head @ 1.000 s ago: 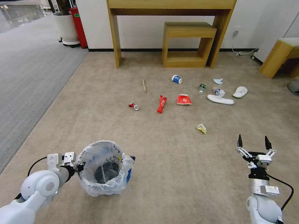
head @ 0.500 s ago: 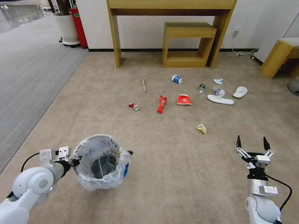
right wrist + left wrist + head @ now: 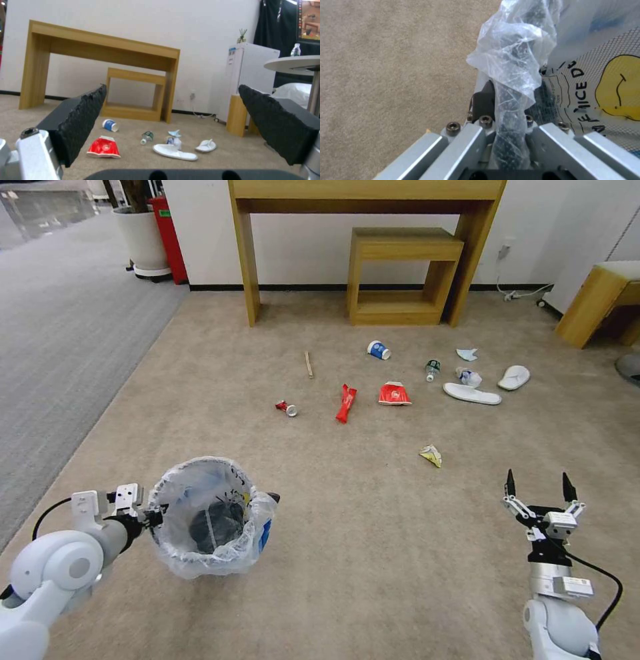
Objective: Pick up the trash bin and place the garbage on the floor into it.
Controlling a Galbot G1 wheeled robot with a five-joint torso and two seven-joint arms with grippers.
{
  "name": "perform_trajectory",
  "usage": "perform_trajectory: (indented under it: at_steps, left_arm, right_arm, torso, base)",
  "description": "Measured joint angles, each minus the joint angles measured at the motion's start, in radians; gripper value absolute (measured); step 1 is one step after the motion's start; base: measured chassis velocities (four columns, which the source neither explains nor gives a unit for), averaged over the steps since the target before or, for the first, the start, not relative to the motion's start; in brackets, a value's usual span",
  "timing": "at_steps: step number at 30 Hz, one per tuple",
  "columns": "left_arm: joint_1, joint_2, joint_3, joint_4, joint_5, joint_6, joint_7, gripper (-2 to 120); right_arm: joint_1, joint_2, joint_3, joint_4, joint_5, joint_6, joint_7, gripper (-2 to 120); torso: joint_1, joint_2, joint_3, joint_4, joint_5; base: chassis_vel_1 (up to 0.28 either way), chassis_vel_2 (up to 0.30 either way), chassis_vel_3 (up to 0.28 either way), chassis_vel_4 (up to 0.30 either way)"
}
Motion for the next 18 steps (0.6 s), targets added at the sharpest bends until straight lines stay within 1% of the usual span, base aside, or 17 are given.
perform_trajectory:
  at_steps: [18]
  left_arm:
    - [0.038,0.019,-0.067,-0.006,-0.039,0.034,-0.005,0]
  right_arm:
    - [0.008,0.002,0.001,-0.024,-0.027,0.009,0.013,100]
  torso:
    - [0.0,0.0,0.0,0.0,0.0]
  base:
    - [0.0,0.0,0.0,0.0]
